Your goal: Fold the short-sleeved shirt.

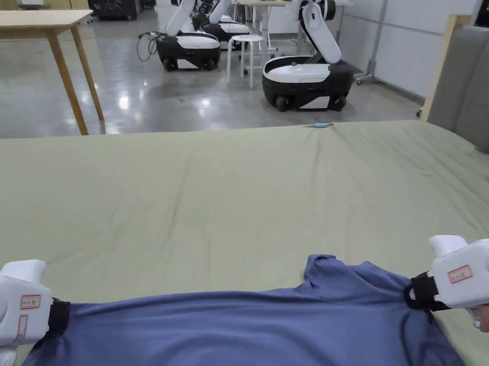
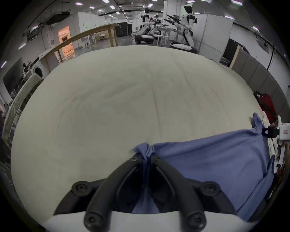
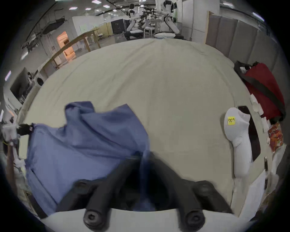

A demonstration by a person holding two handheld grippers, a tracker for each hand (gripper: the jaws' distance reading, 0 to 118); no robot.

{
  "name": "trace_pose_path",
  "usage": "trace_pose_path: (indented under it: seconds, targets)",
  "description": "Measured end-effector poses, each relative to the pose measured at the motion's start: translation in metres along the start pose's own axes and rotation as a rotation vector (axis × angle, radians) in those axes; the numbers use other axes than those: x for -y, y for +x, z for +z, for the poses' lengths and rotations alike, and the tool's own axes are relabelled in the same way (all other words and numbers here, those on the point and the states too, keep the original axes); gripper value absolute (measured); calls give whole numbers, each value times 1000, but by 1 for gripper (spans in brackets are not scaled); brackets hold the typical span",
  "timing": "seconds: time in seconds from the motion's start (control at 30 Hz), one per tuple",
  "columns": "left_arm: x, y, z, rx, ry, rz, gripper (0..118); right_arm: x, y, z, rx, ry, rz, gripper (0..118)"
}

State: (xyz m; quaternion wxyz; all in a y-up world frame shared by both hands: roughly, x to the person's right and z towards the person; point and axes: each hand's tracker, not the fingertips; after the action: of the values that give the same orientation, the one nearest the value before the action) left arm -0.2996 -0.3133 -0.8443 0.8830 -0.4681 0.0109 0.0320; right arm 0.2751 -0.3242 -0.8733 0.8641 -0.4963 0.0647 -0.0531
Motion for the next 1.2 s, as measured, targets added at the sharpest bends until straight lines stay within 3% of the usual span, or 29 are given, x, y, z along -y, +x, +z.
trace_pose_path:
  seconds: [0.03, 0.3, 0.47, 0.8, 1.2]
  targets:
    - [0, -1, 5, 2, 5, 3, 8, 1, 0, 10, 6, 25, -23, 4]
    - [14, -14, 75, 70, 82, 11, 8, 15, -3, 83, -25, 117, 29, 4]
    - [40, -25, 123, 94, 119, 10, 8, 34, 1, 124, -74, 170, -3, 4]
    - [117, -39, 200, 147, 199, 3, 8, 116, -9, 198, -116, 256, 25, 4]
    - [215, -52, 196, 179, 172, 32, 8, 220, -8, 187, -120, 166, 24, 4]
